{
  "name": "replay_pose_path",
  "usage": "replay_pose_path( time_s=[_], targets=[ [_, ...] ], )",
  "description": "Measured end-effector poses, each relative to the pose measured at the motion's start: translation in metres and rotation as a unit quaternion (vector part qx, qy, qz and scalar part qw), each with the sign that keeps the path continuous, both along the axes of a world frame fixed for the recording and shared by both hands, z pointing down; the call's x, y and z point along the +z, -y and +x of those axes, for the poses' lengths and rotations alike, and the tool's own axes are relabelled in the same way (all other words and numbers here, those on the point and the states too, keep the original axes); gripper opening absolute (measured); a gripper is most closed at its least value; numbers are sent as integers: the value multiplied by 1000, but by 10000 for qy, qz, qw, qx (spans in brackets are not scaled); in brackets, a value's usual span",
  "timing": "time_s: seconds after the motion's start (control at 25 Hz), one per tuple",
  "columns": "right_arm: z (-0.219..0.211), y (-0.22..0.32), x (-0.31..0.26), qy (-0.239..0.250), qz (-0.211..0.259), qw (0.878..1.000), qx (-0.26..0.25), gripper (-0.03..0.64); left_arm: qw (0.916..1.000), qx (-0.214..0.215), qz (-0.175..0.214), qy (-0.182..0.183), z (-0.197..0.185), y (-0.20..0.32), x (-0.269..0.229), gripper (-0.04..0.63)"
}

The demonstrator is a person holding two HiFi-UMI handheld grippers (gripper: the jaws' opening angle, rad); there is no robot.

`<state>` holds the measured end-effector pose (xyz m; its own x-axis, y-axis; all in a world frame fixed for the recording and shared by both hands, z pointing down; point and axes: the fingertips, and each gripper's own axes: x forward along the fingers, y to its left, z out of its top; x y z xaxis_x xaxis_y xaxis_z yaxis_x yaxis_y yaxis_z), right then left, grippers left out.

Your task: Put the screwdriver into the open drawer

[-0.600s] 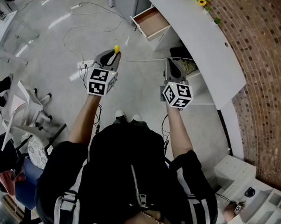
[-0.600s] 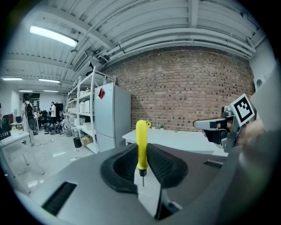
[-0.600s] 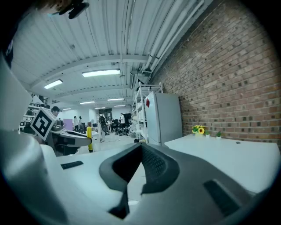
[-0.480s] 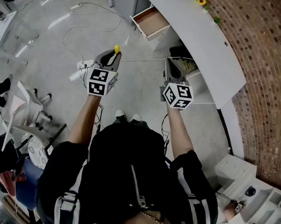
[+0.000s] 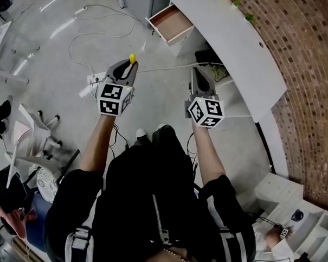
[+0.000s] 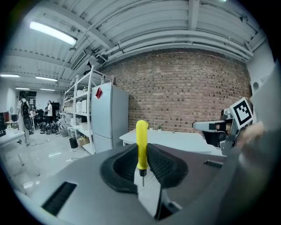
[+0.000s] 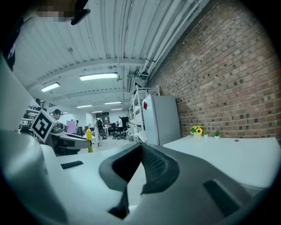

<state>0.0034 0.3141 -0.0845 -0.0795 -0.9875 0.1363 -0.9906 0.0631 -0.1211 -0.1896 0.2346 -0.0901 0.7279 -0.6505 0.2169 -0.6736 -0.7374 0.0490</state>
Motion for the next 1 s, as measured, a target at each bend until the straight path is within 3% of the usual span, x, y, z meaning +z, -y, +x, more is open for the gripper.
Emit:
replay_pose_path(
  time_s=[0.4,1.0],
  targets=[
    [32,58,14,134,-63,9999,51,6,9998,77,-131,97,37,56,15,80],
    [119,244,14,256,-93,9993,-245,6,9994,-129,-94,310,119,224,12,80]
  ],
)
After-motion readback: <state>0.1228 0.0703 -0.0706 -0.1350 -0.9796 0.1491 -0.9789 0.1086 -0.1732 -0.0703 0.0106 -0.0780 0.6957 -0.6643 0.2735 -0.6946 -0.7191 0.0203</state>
